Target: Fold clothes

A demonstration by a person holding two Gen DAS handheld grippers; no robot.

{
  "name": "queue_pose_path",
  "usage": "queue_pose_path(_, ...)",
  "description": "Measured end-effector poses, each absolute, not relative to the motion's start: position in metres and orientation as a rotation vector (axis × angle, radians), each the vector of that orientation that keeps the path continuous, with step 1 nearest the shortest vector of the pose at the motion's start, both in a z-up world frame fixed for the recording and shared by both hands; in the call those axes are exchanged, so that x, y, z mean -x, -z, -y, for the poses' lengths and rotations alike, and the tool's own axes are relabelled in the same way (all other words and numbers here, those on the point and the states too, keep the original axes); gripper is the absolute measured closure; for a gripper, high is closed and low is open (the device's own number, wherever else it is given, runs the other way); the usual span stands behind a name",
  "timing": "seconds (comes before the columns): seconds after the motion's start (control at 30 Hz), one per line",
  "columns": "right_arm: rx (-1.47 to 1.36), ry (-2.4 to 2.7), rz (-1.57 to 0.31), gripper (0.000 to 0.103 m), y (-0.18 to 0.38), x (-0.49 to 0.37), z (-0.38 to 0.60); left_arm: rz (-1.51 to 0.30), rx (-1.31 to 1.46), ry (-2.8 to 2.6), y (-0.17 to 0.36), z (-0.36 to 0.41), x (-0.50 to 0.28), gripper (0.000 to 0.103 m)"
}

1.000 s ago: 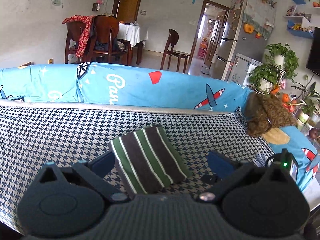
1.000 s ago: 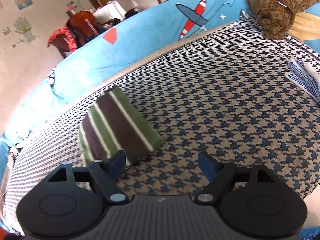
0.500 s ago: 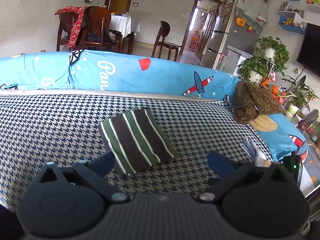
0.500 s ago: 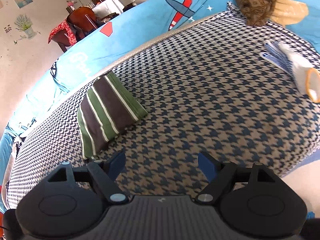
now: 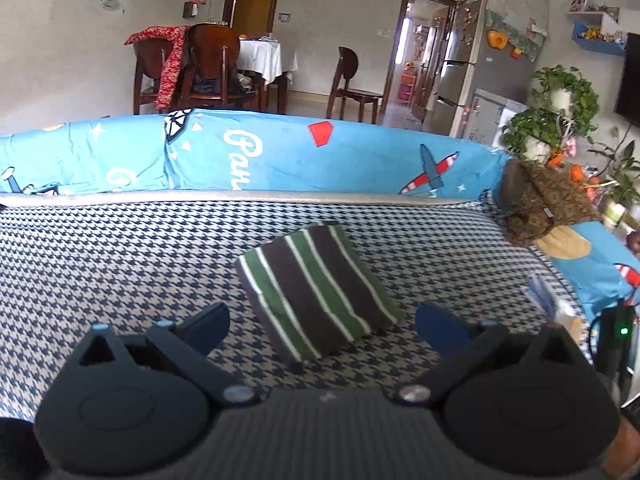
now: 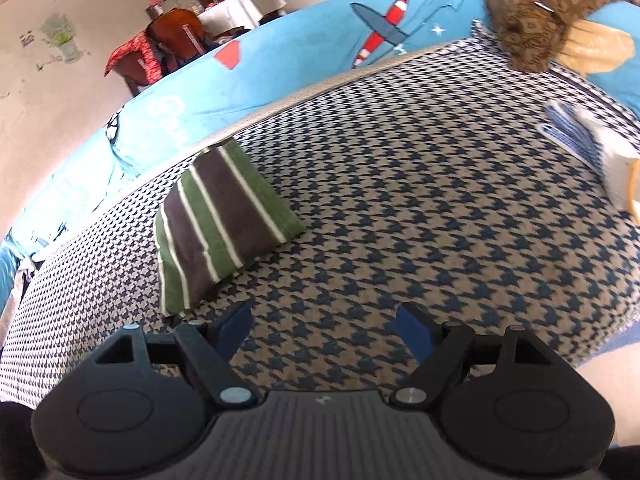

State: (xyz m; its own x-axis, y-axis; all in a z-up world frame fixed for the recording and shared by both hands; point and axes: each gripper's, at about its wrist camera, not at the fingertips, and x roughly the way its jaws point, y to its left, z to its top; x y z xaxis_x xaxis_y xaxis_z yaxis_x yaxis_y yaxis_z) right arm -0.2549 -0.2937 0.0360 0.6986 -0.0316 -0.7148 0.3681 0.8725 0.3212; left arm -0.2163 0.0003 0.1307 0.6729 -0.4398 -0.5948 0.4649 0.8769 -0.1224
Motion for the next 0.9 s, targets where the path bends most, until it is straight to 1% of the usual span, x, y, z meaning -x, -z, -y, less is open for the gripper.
queue_pose_path(0.3, -0.360, 0.193, -0.788, 0.023, -0.027, 0.225, 0.271, -0.673, -0.056, 0.475, -0.110, -0.005, 0.177, 0.000)
queue_pose_path(0.57, -0.327, 0.109, -0.799, 0.023, -0.023, 0.198, 0.269, -0.695, -0.084, 0.481, -0.083, 0.004, 0.137, 0.000)
queue_pose_path(0.73, -0.244, 0.107, -0.801, 0.023, -0.020, 0.177, 0.263, -0.717, -0.107, 0.463, -0.063, 0.009, 0.110, 0.000)
queue_pose_path(0.9, -0.252, 0.123, -0.826, 0.023, -0.013, 0.159, 0.269, -0.741, -0.096, 0.458, -0.046, 0.010, 0.088, 0.000)
